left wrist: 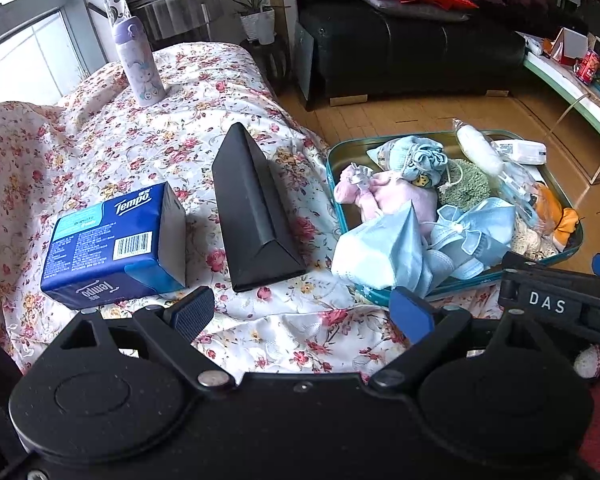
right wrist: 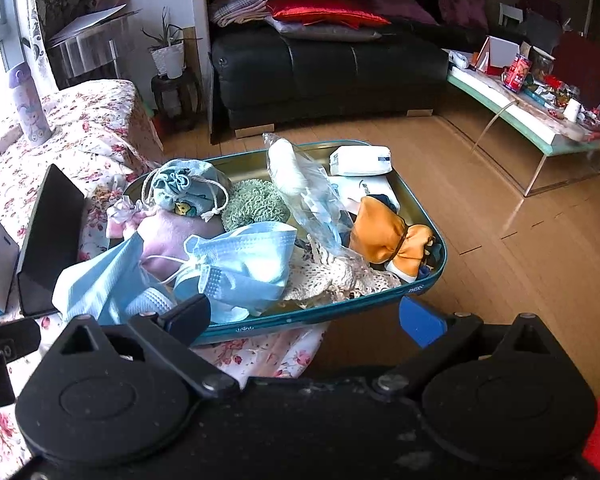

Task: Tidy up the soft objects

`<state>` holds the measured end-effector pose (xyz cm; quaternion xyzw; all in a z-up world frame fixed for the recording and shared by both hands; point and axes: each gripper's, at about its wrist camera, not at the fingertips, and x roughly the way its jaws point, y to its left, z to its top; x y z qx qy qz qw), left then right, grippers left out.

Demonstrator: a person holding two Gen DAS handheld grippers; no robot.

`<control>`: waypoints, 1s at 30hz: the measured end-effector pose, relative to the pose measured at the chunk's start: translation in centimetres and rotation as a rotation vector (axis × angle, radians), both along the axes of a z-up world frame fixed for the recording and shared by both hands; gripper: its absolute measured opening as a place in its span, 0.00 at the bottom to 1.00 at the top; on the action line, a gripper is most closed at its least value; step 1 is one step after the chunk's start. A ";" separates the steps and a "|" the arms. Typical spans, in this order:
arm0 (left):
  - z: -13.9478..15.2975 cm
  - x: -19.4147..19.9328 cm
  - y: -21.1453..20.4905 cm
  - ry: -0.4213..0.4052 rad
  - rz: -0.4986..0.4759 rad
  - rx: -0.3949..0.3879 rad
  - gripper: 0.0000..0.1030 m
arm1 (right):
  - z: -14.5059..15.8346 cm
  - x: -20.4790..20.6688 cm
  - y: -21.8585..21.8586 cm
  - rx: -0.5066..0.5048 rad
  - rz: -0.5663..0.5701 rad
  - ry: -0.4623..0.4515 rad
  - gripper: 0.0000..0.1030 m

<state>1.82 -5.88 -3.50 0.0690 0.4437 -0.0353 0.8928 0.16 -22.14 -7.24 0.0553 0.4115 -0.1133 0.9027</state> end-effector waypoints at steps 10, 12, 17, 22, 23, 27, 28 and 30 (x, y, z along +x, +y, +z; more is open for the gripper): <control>0.1 0.0 -0.3 -0.001 -0.012 0.004 0.89 | 0.0 -0.1 0.0 0.003 -0.002 -0.003 0.99; 0.1 0.0 -0.4 -0.001 -0.014 0.004 0.89 | 0.0 -0.1 -0.1 0.004 -0.002 -0.003 0.99; 0.1 0.1 -0.5 0.002 -0.022 0.005 0.89 | 0.0 -0.1 -0.1 0.004 -0.002 -0.003 0.99; 0.1 0.1 -0.6 0.006 -0.024 0.003 0.89 | 0.0 -0.1 -0.1 0.005 -0.002 -0.004 0.99; 0.1 0.1 -0.6 0.006 -0.025 0.003 0.89 | 0.0 -0.1 -0.1 0.005 -0.002 -0.004 0.99; 0.0 0.1 -0.7 0.009 -0.030 0.003 0.89 | 0.0 -0.1 0.0 0.003 -0.003 -0.003 0.99; 0.0 0.2 -0.7 0.010 -0.031 0.002 0.89 | 0.0 -0.1 0.0 0.002 -0.003 -0.002 0.99; 0.0 0.2 -0.6 0.011 -0.028 0.004 0.89 | 0.0 0.0 0.0 0.002 -0.003 0.000 0.99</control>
